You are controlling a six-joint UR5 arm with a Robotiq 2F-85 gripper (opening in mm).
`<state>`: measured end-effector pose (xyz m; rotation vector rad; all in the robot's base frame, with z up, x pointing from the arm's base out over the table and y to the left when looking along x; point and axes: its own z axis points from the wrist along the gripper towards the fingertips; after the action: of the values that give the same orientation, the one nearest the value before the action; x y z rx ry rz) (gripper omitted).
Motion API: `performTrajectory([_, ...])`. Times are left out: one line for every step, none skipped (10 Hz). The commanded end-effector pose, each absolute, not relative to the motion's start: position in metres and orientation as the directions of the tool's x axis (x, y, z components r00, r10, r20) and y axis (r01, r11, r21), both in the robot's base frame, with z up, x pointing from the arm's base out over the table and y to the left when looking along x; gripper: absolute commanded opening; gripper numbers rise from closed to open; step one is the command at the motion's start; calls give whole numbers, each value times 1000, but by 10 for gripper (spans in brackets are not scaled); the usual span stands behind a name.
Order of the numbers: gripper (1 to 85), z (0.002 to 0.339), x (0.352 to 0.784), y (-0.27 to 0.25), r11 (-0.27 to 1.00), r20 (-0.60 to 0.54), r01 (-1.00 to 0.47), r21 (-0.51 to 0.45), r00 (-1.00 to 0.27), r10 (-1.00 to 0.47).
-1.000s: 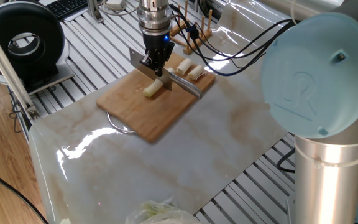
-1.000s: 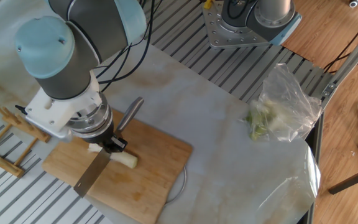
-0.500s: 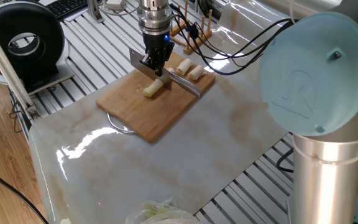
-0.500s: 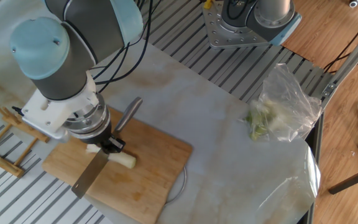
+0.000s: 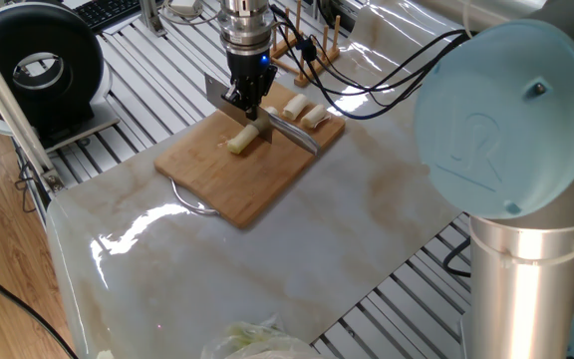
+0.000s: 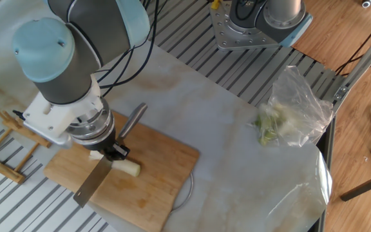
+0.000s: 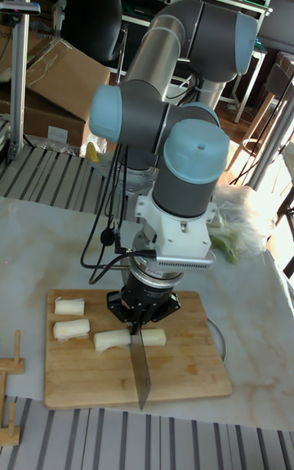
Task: Chop the scallions
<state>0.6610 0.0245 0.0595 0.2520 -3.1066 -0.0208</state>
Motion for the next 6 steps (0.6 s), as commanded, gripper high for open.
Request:
performTrajectory([13, 73, 660, 32, 989, 37, -147, 25, -988, -148])
performTrajectory([13, 73, 662, 35, 989, 31, -144, 35, -989, -145])
performTrajectory([13, 70, 664, 34, 989, 23, -144, 32, -989, -145])
performTrajectory([13, 68, 664, 31, 989, 25, -144, 23, -989, -145])
performTrajectory([13, 65, 664, 30, 989, 21, -146, 26, -989, -146])
performTrajectory([13, 59, 663, 28, 988, 15, -152, 26, -988, -152])
